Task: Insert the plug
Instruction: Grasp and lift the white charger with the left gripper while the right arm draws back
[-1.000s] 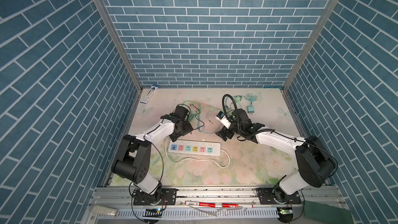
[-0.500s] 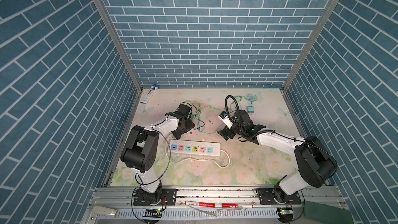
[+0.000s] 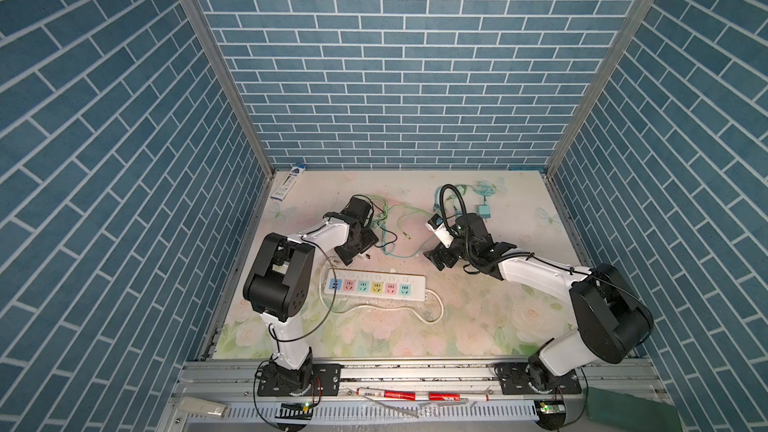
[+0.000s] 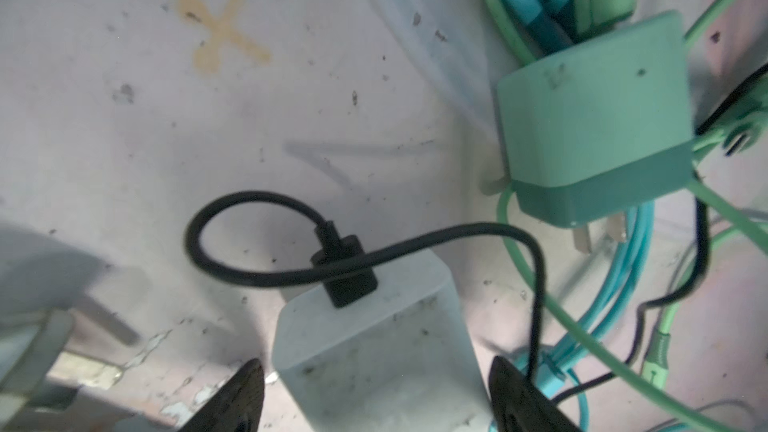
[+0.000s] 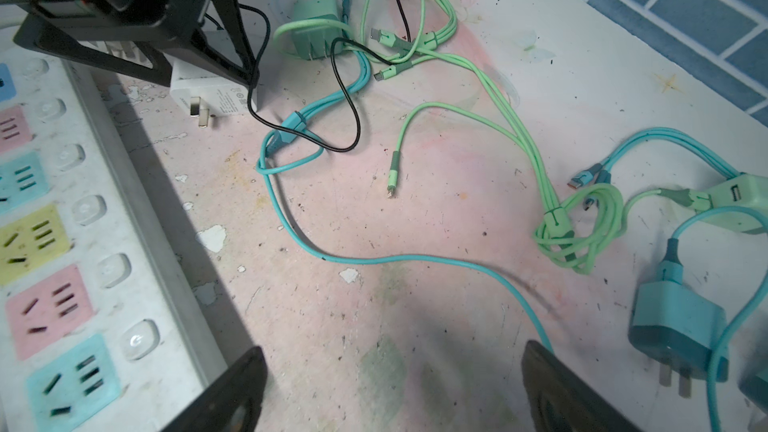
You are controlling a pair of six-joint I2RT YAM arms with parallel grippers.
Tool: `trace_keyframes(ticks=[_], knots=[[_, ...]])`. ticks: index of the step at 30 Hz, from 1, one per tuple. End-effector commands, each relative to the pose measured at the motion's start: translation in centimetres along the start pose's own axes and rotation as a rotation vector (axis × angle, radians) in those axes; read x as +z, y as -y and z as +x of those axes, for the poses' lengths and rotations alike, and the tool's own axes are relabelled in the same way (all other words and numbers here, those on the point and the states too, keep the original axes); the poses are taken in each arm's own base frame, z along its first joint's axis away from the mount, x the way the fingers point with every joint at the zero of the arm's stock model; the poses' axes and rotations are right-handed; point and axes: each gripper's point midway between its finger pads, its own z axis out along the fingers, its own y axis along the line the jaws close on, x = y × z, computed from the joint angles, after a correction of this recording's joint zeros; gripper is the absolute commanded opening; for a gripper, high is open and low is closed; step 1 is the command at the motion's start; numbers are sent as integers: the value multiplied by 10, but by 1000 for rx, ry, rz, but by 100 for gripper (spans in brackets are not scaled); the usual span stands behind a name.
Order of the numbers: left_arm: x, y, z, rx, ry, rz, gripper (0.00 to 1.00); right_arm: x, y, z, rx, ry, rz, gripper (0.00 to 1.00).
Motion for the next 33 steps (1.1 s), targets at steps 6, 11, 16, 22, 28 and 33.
trace_keyframes(ticks=[6,11,16,22,28,33], knots=[[-4,-18,10,17,-11,-37,72,-9,1,-3,31,34,12,94],[-7,-21,8,48,-5,-55,69,-13,1,-3,43,40,15,94],[-6,-21,8,71,-11,-65,69,-14,1,-3,63,42,16,94],[-4,-17,12,111,-36,-45,58,-16,4,-6,101,52,33,94],[-26,-3,-4,253,45,2,51,-22,11,-13,195,20,57,94],[-57,21,-15,395,121,110,48,-29,12,-22,250,-9,53,94]])
